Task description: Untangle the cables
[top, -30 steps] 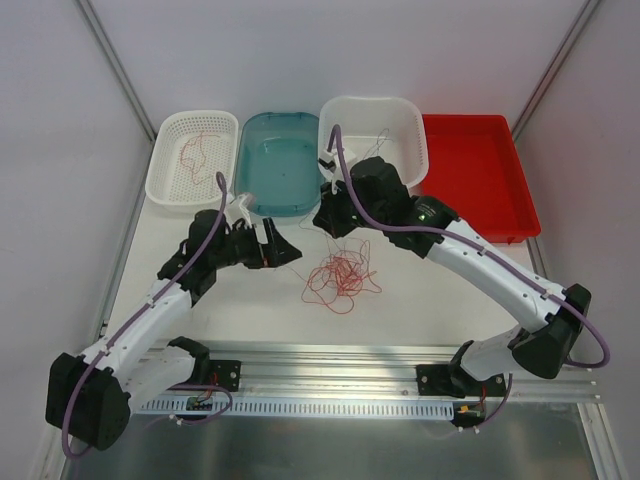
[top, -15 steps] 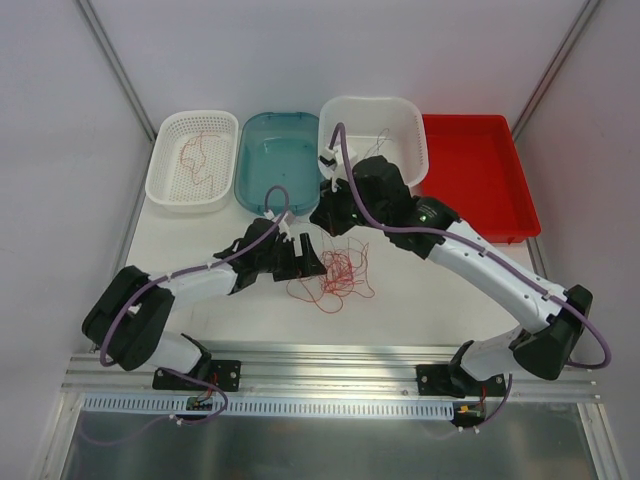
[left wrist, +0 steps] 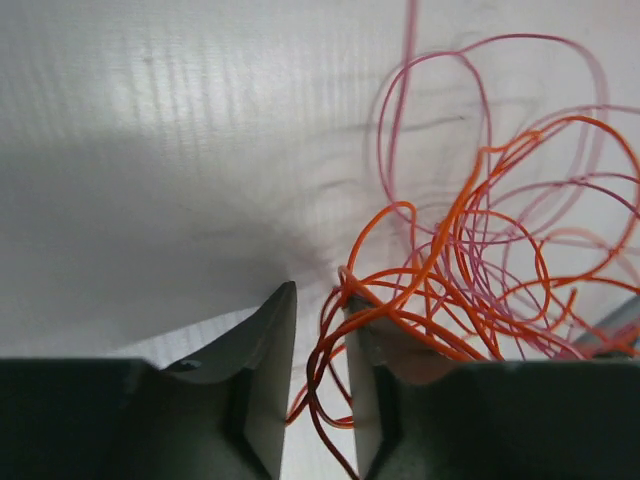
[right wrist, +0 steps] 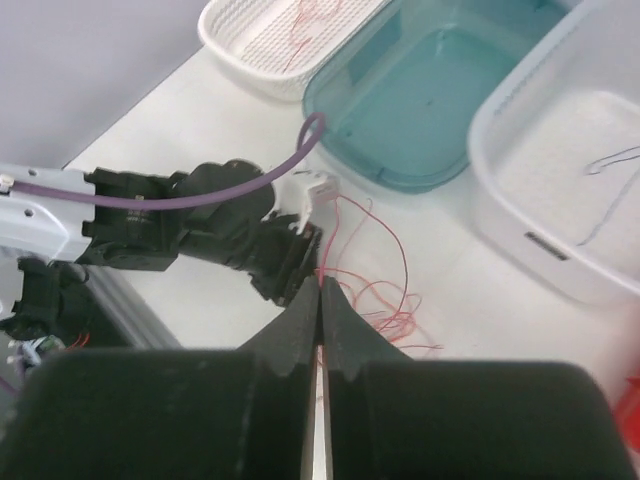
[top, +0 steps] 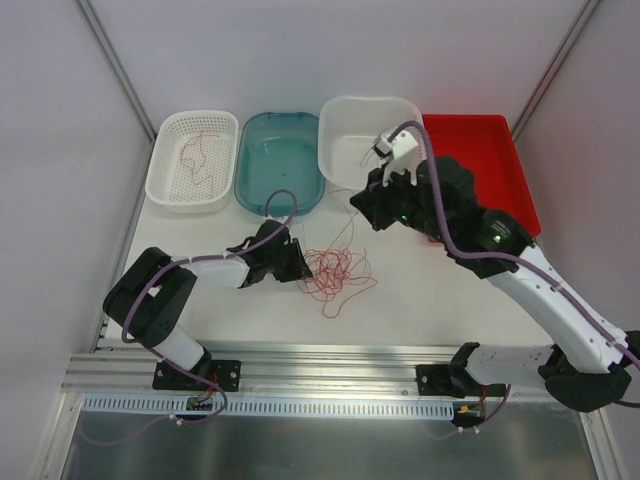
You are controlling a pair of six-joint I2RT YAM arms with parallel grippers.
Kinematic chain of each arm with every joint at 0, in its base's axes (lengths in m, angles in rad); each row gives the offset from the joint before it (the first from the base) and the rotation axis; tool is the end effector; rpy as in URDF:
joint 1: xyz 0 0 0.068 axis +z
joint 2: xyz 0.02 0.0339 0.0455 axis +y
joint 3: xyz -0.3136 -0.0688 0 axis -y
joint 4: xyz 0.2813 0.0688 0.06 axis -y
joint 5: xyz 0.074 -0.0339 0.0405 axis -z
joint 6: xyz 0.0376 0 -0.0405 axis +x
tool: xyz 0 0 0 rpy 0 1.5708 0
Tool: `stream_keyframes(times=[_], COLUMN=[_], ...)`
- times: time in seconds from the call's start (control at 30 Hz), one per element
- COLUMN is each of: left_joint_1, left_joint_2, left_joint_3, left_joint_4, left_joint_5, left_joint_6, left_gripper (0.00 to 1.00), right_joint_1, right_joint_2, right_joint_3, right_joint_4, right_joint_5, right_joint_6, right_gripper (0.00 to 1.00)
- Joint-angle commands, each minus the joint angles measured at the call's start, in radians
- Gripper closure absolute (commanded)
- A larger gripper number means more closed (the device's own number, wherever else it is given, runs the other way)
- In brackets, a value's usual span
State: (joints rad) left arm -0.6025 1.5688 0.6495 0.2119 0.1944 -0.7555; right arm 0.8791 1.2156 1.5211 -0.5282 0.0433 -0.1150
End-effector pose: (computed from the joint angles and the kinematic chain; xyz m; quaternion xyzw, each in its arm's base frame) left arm 0.2611 -0.1884 0.1677 -0.0286 0.9044 -0.3301 0.2687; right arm 0.1735 0.2069 0.5247 -0.3606 0.6930 0.2169 0.5853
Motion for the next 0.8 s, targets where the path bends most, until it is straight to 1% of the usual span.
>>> stream_keyframes(times=[0.0, 0.07, 0.13, 0.2, 0.27, 0.33, 0.47, 0.5, 0.63, 0.77], left_joint_1=[0.007, 0.033, 0.055, 0.095, 0.127, 0.184, 0.266, 0.276, 0.287, 0.288], left_joint_2=[-0.007, -0.015, -0.027, -0.053, -0.084, -0.142, -0.254, -0.297, -0.388, -0.44], left_joint_3=[0.021, 0.01, 0.001, -0.014, -0.031, -0.048, -0.088, -0.093, -0.108, -0.116], left_joint_4=[-0.106, -0.129, -0.135, -0.16, -0.186, -0.209, -0.304, -0.321, -0.373, -0.393], left_joint_5=[-0.13, -0.156, -0.165, -0.177, -0.22, -0.245, -0.337, -0.364, -0.444, -0.447], left_joint_6=[0.021, 0.019, 0.016, 0.013, 0.01, 0.007, -0.004, -0.007, -0.019, -0.005], left_gripper=[0.79, 0.92, 1.0, 1.0, 1.0, 1.0, 1.0, 1.0, 1.0, 1.0], right_joint_1=[-0.032, -0.048, -0.063, -0.072, -0.081, -0.101, -0.134, -0.143, -0.167, -0.218], right_joint_2=[-0.125, -0.181, -0.214, -0.255, -0.274, -0.297, -0.33, -0.335, -0.327, -0.298], right_joint_3=[0.077, 0.086, 0.091, 0.088, 0.082, 0.079, 0.08, 0.074, 0.073, 0.054], right_joint_4=[-0.035, -0.05, -0.062, -0.072, -0.093, -0.119, -0.133, -0.13, -0.139, -0.147], right_joint_5=[0.108, 0.141, 0.183, 0.228, 0.309, 0.383, 0.431, 0.435, 0.486, 0.486], right_joint_6=[-0.069, -0.087, -0.103, -0.13, -0.149, -0.169, -0.184, -0.189, -0.198, -0.177], right_gripper=[0.99, 0.99, 0.99, 0.99, 0.99, 0.99, 0.99, 0.99, 0.99, 0.99])
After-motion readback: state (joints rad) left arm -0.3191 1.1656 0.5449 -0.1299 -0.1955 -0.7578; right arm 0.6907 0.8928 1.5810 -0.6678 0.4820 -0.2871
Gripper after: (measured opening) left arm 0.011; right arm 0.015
